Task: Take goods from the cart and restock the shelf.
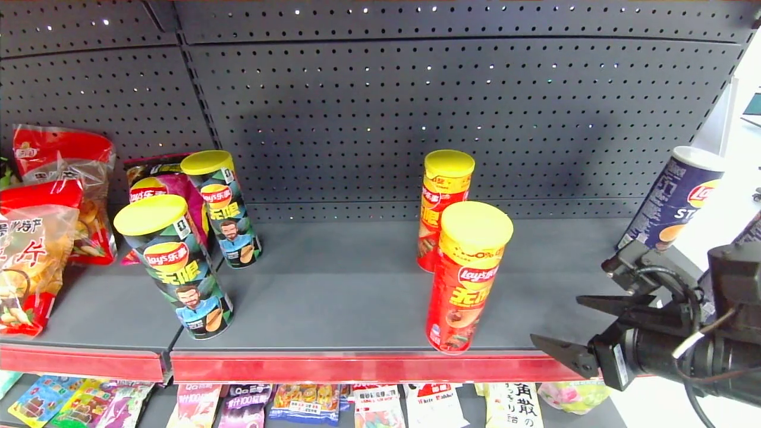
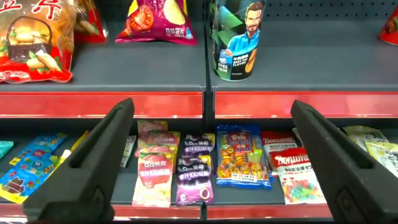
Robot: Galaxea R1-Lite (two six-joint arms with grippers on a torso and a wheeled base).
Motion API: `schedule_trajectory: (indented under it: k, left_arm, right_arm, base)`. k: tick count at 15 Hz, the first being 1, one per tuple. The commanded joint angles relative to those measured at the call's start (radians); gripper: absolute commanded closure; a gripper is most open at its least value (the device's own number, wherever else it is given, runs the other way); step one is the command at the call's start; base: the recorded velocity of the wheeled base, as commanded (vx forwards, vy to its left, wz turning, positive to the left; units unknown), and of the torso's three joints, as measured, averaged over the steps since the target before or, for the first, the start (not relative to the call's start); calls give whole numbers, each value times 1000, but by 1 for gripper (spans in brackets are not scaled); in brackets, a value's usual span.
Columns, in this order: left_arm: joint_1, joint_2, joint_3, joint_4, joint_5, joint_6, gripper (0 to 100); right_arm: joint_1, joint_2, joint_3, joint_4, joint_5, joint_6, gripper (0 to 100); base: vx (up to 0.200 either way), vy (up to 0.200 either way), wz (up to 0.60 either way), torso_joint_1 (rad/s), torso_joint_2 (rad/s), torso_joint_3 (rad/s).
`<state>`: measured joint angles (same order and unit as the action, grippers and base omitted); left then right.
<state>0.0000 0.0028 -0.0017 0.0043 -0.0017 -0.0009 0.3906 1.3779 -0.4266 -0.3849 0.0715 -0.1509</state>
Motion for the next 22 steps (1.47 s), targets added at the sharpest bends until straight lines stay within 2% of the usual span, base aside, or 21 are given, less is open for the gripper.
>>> schedule_trajectory:
  k: [1, 5, 22]
  left_arm:
    - [0, 2, 0, 0, 0, -1, 0]
    - [0, 2, 0, 0, 0, -1, 0]
    - [0, 2, 0, 0, 0, -1, 0]
  right_arm:
    - [1, 75, -27, -19, -1, 5, 0]
    - [4, 190, -81, -135, -52, 24, 0]
    - [106, 320, -136, -141, -70, 24, 0]
  base:
    - [0, 0, 0, 0, 0, 0]
    - [0, 0, 0, 0, 0, 0]
    - [0, 0, 0, 0, 0, 0]
